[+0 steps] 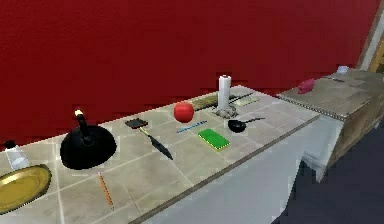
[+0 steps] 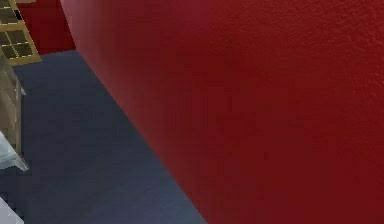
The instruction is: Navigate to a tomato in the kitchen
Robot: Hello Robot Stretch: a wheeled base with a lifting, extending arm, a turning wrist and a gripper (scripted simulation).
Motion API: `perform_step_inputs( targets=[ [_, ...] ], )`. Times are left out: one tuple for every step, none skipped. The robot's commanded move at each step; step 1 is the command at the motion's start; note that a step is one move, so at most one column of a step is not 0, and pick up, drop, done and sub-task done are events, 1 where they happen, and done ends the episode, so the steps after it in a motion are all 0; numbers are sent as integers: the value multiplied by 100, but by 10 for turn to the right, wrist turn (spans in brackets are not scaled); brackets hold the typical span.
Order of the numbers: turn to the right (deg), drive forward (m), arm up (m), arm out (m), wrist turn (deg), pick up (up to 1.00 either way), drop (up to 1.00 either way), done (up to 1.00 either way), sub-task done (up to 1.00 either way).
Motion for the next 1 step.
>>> perform_step_inputs(
  targets=[
    [0, 0, 0, 0, 0, 0, 0, 100, 0]
  ],
)
